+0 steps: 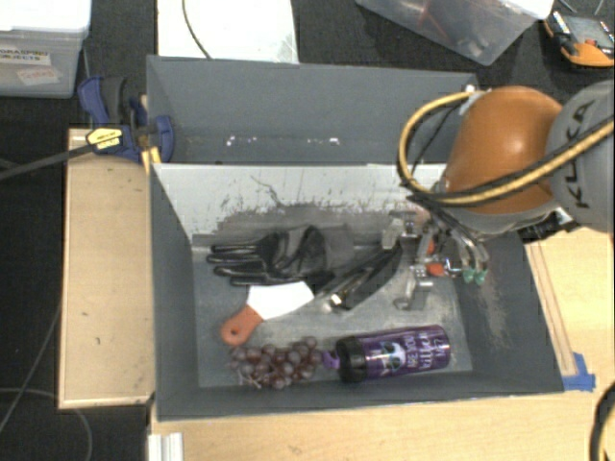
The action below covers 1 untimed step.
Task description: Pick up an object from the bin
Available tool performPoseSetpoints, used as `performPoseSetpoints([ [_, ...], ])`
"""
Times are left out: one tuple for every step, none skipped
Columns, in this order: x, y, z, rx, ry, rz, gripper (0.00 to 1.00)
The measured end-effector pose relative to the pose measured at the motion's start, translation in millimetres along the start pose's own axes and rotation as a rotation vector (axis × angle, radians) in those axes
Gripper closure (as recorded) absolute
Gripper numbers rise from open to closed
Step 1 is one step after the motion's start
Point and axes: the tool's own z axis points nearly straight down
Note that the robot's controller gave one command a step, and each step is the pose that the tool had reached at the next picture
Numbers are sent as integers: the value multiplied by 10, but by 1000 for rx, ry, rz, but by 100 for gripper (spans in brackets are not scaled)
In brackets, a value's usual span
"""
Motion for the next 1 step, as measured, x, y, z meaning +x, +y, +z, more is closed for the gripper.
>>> performPoseSetpoints([
  [0,0,0,0,0,0,0],
])
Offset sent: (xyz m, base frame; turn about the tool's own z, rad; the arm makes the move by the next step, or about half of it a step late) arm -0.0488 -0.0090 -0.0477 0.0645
